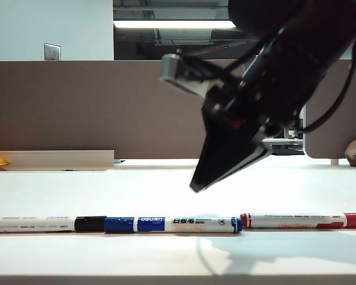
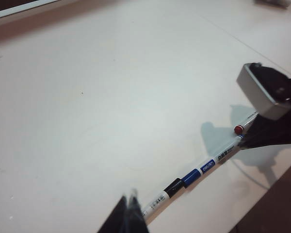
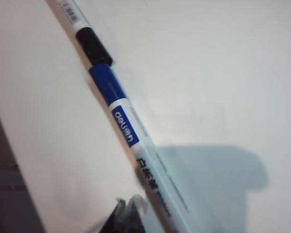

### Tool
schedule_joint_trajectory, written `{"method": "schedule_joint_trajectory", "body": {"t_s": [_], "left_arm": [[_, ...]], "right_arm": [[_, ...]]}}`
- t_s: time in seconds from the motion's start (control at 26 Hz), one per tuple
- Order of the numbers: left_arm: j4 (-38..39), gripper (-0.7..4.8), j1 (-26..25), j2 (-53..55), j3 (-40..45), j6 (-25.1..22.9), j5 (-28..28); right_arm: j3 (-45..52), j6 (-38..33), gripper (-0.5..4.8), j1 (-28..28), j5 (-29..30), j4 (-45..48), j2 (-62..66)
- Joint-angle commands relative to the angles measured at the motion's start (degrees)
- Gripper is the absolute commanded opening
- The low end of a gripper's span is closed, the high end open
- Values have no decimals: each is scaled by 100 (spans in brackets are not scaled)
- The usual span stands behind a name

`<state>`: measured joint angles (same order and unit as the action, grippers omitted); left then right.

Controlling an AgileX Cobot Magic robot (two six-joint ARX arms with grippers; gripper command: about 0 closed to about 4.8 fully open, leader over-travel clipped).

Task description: Pick up the markers one by one and line them up horizontally in a straight line on the table.

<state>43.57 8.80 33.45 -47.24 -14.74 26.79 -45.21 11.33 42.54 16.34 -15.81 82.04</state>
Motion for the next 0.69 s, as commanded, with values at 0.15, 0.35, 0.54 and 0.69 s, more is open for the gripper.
{"method": "schedule_joint_trajectory", "body": {"t_s": [0.15, 0.35, 0.54, 0.69], "left_arm": [[50, -6, 0, -4, -13, -26, -140], [-59, -6, 0, -61, -11, -24, -474], [-286, -5, -4, -542, 24, 48, -542], [-498, -5, -7, -1137, 363, 328, -813]], "right_arm": [[-4, -120, -4, -11, -306, -15, -708], [11, -555, -4, -153, -750, 452, -1340], [313, -933, -4, -409, -1095, 1088, -2000], [822, -1158, -4, -627, -1290, 1604, -2490]]}}
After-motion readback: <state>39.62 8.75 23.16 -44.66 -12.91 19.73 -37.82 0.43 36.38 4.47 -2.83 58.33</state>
